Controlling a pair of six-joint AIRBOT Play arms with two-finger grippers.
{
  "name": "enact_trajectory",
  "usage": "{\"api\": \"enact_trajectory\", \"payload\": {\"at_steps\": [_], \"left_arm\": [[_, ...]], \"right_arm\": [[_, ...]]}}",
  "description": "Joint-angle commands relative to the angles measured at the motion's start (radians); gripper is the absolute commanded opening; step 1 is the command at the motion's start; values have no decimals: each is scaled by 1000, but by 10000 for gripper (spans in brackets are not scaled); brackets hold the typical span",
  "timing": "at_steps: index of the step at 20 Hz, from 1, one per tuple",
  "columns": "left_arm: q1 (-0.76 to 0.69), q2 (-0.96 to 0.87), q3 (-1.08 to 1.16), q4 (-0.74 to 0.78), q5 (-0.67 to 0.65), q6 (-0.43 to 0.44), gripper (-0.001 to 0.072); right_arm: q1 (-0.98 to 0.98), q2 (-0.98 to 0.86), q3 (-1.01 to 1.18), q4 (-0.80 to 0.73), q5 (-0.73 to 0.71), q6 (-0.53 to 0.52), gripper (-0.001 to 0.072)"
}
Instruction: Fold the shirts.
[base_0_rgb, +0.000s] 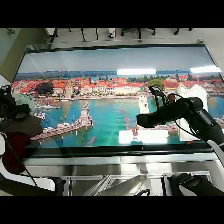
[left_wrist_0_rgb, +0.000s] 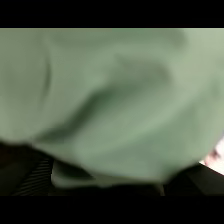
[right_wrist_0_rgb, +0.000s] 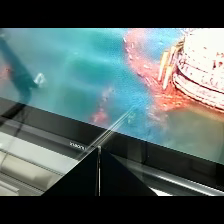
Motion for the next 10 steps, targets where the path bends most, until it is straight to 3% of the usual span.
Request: {"api": "enact_trajectory", "payload": {"at_steps": [1, 2, 3, 4, 5, 10], "left_arm": [[14, -163, 169, 11, 9, -10, 703], [9, -183, 208, 12, 34, -28, 702], [8, -196, 238, 13, 54, -35, 646], [6, -206, 267, 13, 80, -35, 352], [5, -212, 293, 13, 115, -35, 5], [-21, -194, 449, -43, 301, -30, 14]], "right_arm": [[1, 0, -1, 0, 1, 0, 20], [1, 0, -1, 0, 1, 0, 20], [1, -2, -1, 0, 1, 0, 20], [1, -2, -1, 0, 1, 0, 20], [1, -5, -1, 0, 1, 0, 21], [1, -24, -1, 0, 0, 0, 20]]}}
